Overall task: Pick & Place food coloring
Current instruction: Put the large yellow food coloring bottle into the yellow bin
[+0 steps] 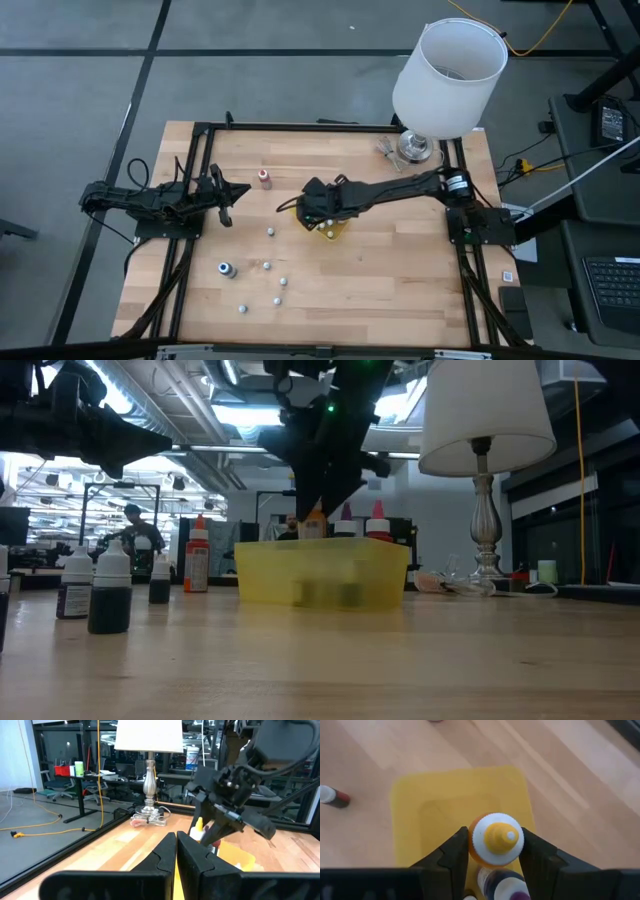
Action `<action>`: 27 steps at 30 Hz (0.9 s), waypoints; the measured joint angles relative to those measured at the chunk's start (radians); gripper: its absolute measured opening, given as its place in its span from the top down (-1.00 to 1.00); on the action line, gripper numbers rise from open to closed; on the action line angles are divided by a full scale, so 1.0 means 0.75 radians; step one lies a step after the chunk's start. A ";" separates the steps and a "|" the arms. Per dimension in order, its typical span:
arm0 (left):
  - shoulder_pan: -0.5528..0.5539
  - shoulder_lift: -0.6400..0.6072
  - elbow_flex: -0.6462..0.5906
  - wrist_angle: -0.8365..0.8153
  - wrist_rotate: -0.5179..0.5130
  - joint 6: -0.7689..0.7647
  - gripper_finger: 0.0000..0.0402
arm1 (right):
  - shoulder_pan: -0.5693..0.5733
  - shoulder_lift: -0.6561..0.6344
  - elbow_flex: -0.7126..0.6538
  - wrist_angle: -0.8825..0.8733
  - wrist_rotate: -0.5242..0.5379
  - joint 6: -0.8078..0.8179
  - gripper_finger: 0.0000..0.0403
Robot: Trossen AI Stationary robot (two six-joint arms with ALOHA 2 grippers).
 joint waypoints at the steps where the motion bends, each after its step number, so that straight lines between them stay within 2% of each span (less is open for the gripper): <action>1: 0.000 0.000 0.001 0.000 0.000 0.000 0.94 | 0.000 0.006 0.000 0.000 0.000 -0.001 0.25; 13: 0.000 0.000 0.000 0.000 0.000 0.000 0.96 | -0.005 0.027 -0.107 0.061 0.002 0.032 0.25; 27: 0.000 0.000 0.000 0.000 0.000 0.000 0.96 | -0.018 0.027 -0.111 0.085 -0.001 0.019 0.22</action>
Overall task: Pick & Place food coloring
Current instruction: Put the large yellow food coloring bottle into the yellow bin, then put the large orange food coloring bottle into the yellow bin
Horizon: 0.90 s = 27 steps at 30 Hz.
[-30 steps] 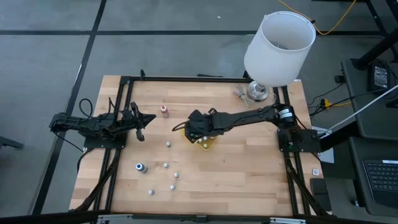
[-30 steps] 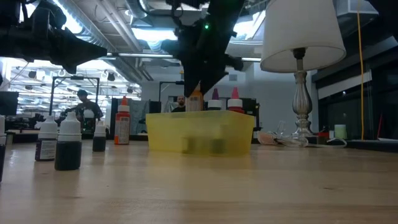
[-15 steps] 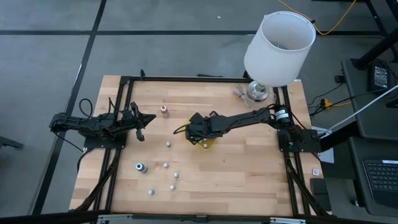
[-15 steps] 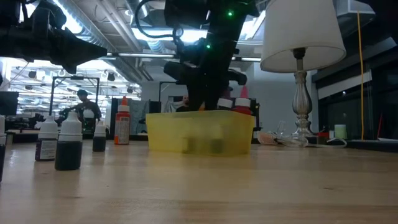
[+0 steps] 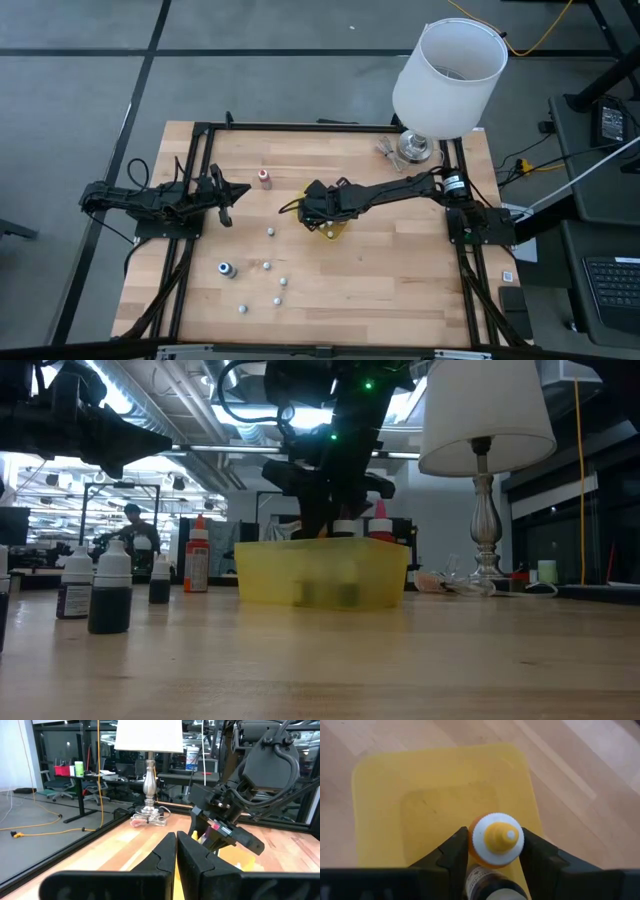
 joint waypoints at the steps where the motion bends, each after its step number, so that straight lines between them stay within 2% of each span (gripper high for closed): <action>1: 0.001 0.000 0.000 0.000 0.000 0.000 0.96 | -0.001 0.000 0.000 0.000 0.000 0.000 0.19; 10: 0.001 0.000 0.000 0.000 0.000 0.000 0.94 | -0.001 -0.037 -0.002 -0.015 -0.003 0.001 -0.25; 14: 0.001 0.000 0.000 0.000 0.000 0.000 0.95 | -0.007 -0.065 -0.002 -0.007 -0.003 -0.045 -0.39; 23: 0.001 0.000 0.000 0.000 -0.001 0.000 0.96 | -0.018 -0.192 -0.001 0.008 0.013 -0.122 -0.43; 27: 0.000 0.000 0.000 0.000 0.000 0.000 0.95 | -0.026 -0.268 -0.025 0.121 -0.036 -0.205 -0.43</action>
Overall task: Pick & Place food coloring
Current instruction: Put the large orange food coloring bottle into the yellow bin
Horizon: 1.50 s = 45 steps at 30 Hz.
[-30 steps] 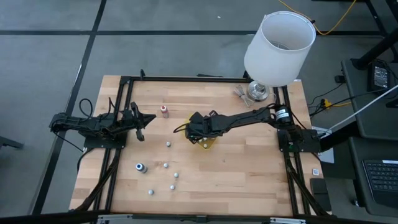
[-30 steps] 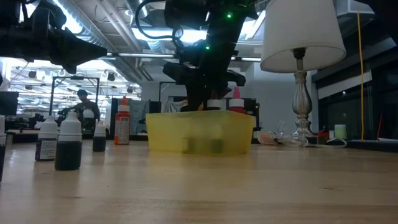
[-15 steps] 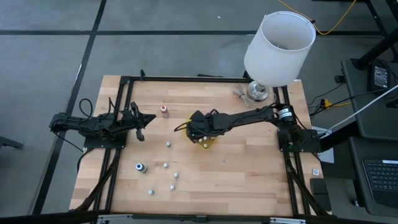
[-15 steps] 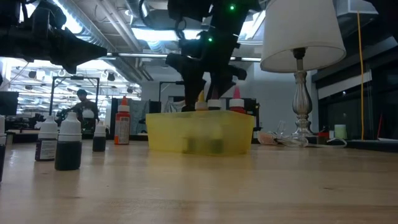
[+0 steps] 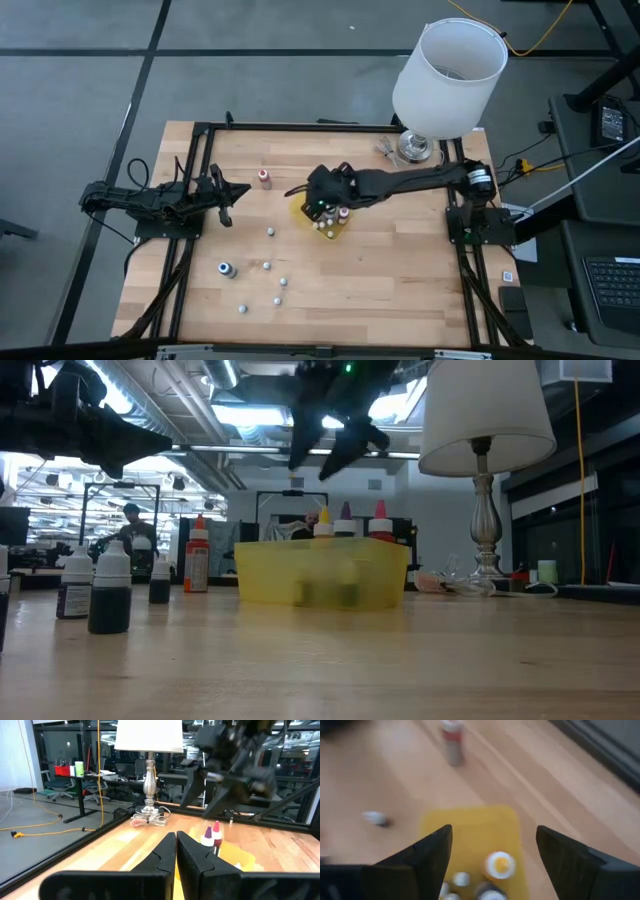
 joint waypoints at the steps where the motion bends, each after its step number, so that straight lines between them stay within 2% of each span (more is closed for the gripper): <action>1: 0.000 0.000 0.000 0.000 0.000 0.000 0.95 | -0.005 -0.028 -0.028 0.063 -0.045 -0.020 -0.43; 6: 0.000 0.000 0.000 0.000 0.000 0.000 0.94 | -0.030 -0.183 -0.250 0.434 -0.241 -0.078 -0.44; 12: 0.000 0.000 0.000 0.000 0.000 0.000 0.96 | -0.052 -0.396 -0.534 0.641 -0.352 -0.123 -0.45; 18: 0.000 0.000 0.000 0.000 0.000 0.000 0.96 | -0.072 -0.629 -0.850 0.923 -0.280 -0.247 -0.58; 22: 0.000 0.000 0.000 0.000 -0.002 0.000 0.95 | -0.074 -0.798 -1.003 0.970 -0.306 -0.378 -0.74; 27: 0.000 0.000 0.000 0.000 -0.001 0.000 0.94 | -0.074 -0.992 -1.157 0.993 -0.313 -0.392 -0.96; 34: 0.000 0.000 0.000 0.000 -0.001 0.000 0.96 | -0.074 -1.224 -1.429 1.173 -0.313 -0.469 -0.88; 39: 0.000 0.000 0.000 0.000 -0.001 0.000 0.94 | -0.074 -1.385 -1.594 1.189 -0.313 -0.401 -0.88; 45: 0.000 0.000 0.000 0.000 -0.001 0.000 0.94 | -0.075 -1.610 -1.820 1.186 -0.306 -0.453 -0.88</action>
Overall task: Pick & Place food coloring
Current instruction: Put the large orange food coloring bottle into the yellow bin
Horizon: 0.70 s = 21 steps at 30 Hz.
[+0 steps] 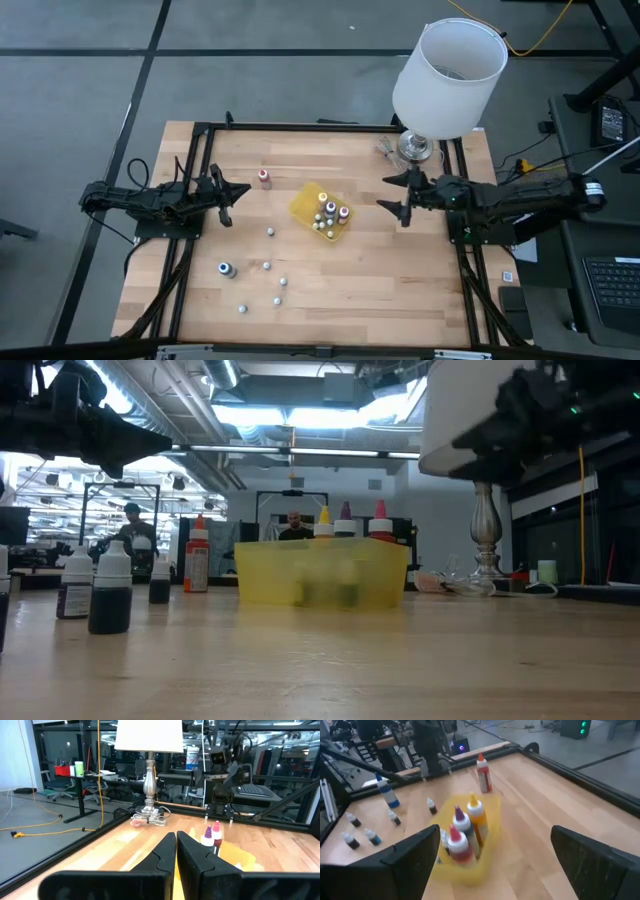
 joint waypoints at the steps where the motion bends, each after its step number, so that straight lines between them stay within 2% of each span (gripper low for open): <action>1: 0.000 0.000 0.000 0.000 0.000 0.000 0.95 | -0.002 -0.034 -0.034 0.000 0.005 0.002 -0.88; 11: 0.000 0.000 0.001 0.000 0.001 0.000 0.94 | -0.095 -0.290 -0.279 0.003 0.039 0.026 -0.88; 21: 0.000 0.000 0.000 0.000 0.001 0.000 0.96 | -0.198 -0.502 -0.383 -0.003 0.120 -0.032 -0.88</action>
